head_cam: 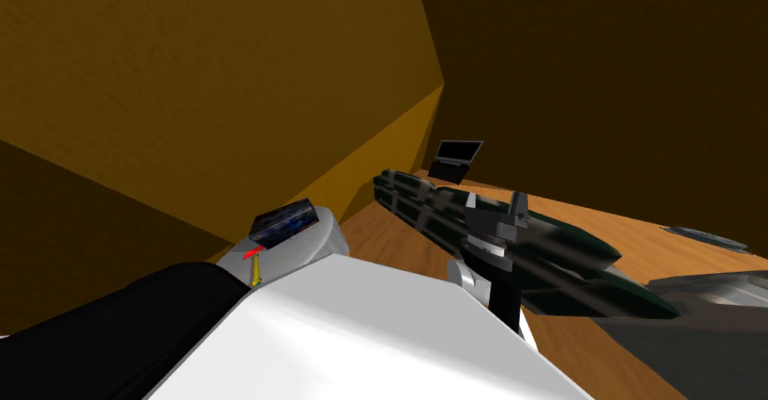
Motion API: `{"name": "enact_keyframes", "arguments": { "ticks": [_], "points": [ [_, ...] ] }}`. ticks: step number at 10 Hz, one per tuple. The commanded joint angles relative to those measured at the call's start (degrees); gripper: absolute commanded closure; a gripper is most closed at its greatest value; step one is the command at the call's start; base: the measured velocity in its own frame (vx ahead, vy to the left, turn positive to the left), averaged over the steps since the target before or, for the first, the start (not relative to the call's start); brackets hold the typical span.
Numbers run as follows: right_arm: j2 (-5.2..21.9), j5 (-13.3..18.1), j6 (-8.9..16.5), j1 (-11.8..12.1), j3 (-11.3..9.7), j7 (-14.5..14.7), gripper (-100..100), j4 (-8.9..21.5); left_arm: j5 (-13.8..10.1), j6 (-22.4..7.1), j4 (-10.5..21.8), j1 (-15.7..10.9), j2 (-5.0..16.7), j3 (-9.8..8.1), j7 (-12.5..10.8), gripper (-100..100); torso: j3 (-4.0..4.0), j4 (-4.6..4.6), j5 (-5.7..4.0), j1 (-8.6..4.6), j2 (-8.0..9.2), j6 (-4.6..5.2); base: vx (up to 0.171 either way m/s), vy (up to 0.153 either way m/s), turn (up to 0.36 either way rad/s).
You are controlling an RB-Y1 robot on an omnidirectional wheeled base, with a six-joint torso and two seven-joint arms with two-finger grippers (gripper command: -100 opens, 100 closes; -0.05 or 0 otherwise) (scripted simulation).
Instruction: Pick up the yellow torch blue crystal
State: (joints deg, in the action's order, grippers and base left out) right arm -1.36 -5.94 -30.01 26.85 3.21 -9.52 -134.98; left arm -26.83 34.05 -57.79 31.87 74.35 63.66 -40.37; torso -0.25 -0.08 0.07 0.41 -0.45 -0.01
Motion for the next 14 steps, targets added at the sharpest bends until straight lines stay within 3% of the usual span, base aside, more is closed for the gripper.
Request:
{"name": "enact_keyframes", "arguments": {
  "ticks": [1, 2, 3, 4, 9, 10, 11, 12, 14],
  "points": [
    [0.0, 0.0, 0.0, 0.0, 0.0, 0.0, 0, 0.0, -1.2, -0.2, 2.9, 0.5, 0.3, 2.84, 0.1, -100, 0.00, 0.00, 0.00, 0.00, 0.00, 0.00, 0.139, 0.155, -0.352],
    [0.0, 0.0, 0.0, 0.0, 0.0, 0.0, 0, 0.0, -1.2, -0.2, 2.9, 0.5, 0.3, 2.84, 0.1, -100, -0.04, -0.02, 0.03, 0.13, -0.06, 0.01, 0.100, 0.128, -0.087],
    [0.0, 0.0, 0.0, 0.0, 0.0, 0.0, 0, 0.0, -1.6, -0.2, 4.5, 0.5, 0.4, 4.57, -0.1, -100, 0.01, 0.00, 0.04, 0.04, 0.02, -0.08, 0.075, 0.124, -0.111],
    [0.0, 0.0, 0.0, 0.0, 0.0, 0.0, 0, 0.0, -1.6, -0.2, 4.5, 0.5, 0.4, 4.57, -0.1, -100, 0.05, 0.02, 0.01, 0.02, 0.10, -0.04, 0.049, 0.092, -0.106],
    [0.0, 0.0, 0.0, 0.0, 0.0, 0.0, 0, 0.0, -3.3, -0.3, 9.8, 0.0, -1.1, 10.69, -0.4, -100, 0.03, 0.01, 0.03, -0.01, 0.05, -0.04, 0.084, 0.124, -0.191],
    [0.0, 0.0, 0.0, 0.0, 0.0, 0.0, 0, 0.0, -2.9, -0.1, 10.0, -0.1, -1.2, 10.19, -0.6, -100, 0.01, 0.01, 0.04, 0.07, 0.03, -0.04, 0.042, 0.077, -0.048],
    [0.0, 0.0, 0.0, 0.0, 0.0, 0.0, 0, 0.0, -2.9, -0.1, 10.1, -0.2, -1.2, 10.33, -0.7, 0, 0.08, 0.03, 0.01, -0.19, 0.16, -0.09, 0.008, 0.015, 0.002],
    [0.0, 0.0, 0.0, 0.0, 0.0, 0.0, 0, 0.0, -2.7, -1.3, 10.6, -0.5, -2.9, 9.81, -1.2, -100, 0.16, 0.06, -0.06, -0.42, 0.29, -0.09, -0.040, 0.022, -0.140],
    [0.0, 0.0, 0.0, 0.0, 0.0, 0.0, 0, 0.0, -2.4, -2.7, 11.3, -1.0, -4.9, 9.18, -1.9, -100, 0.36, 0.14, -0.06, -0.43, 0.64, -0.08, -0.094, 0.029, -0.147]
  ]
}}
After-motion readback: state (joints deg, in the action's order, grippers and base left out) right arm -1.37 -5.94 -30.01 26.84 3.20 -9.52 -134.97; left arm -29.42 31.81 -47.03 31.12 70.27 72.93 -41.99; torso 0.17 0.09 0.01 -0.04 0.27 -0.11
